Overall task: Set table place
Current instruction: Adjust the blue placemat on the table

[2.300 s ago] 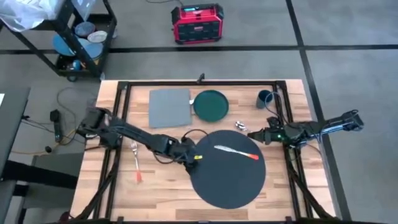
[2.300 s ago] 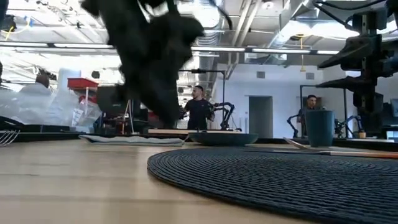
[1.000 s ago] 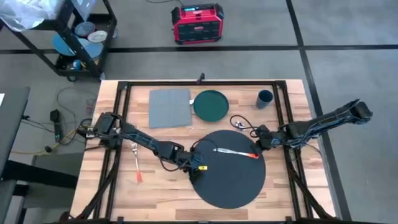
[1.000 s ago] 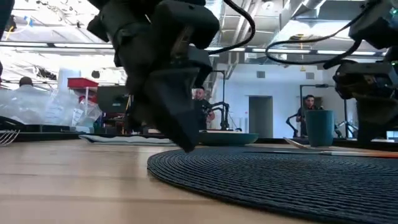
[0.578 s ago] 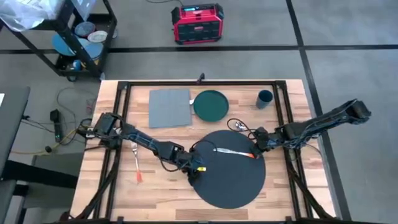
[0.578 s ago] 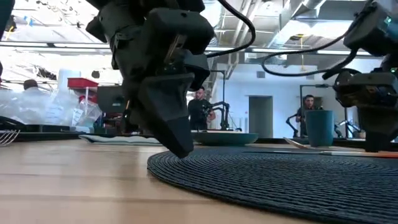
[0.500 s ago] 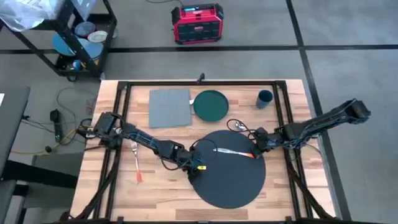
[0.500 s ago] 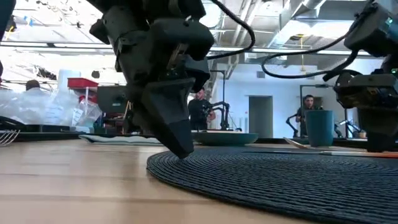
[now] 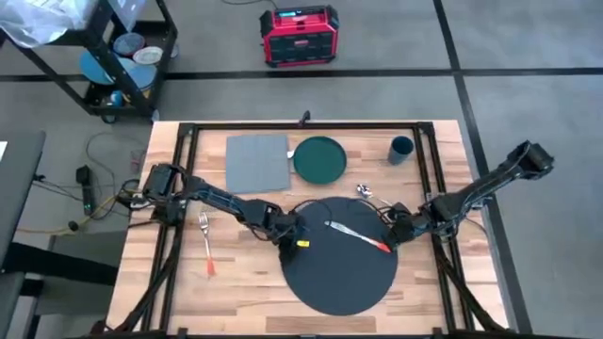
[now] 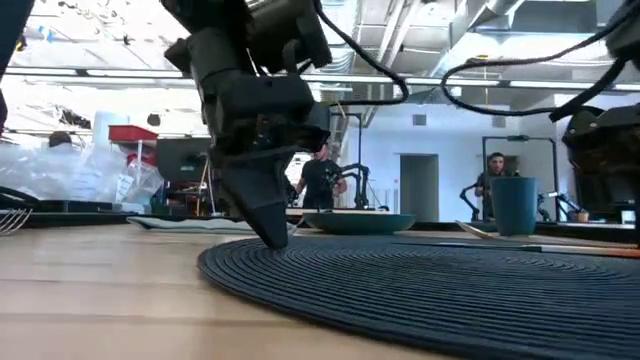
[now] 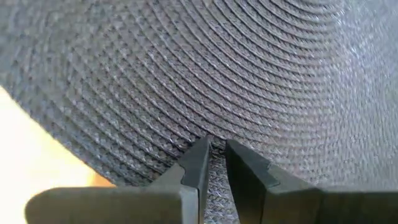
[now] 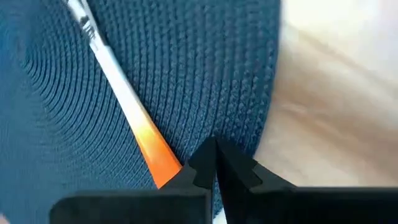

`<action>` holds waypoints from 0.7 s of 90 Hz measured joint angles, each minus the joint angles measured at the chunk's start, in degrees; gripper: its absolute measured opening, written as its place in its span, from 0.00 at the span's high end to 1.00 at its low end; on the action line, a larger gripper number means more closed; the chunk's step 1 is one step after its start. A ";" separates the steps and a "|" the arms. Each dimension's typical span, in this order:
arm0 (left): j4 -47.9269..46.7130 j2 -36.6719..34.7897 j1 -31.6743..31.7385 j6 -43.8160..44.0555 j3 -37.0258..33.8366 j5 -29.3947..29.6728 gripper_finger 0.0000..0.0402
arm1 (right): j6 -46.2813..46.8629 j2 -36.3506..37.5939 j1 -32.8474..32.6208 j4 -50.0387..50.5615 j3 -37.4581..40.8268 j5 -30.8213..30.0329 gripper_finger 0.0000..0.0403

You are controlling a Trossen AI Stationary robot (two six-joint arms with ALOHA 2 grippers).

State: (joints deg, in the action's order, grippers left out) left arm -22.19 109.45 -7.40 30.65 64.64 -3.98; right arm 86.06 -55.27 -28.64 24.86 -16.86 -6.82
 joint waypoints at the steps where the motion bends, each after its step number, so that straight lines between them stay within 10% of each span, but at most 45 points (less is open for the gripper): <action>1: 0.02 0.00 0.27 -0.41 0.00 0.02 0.90 | 0.46 0.00 -0.36 -0.24 0.01 -0.18 1.00; 32: -3.65 -0.35 9.60 -6.39 2.97 0.70 0.90 | 9.90 0.00 -10.08 -0.18 -4.21 -10.48 1.00; 63: -4.27 -4.37 2.75 0.23 9.16 0.87 0.90 | -2.25 0.17 0.77 6.39 -6.89 -8.03 1.00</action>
State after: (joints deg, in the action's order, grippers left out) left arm -26.46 105.08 -4.65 30.88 73.80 -3.11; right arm 83.81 -55.09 -27.87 31.25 -23.75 -14.84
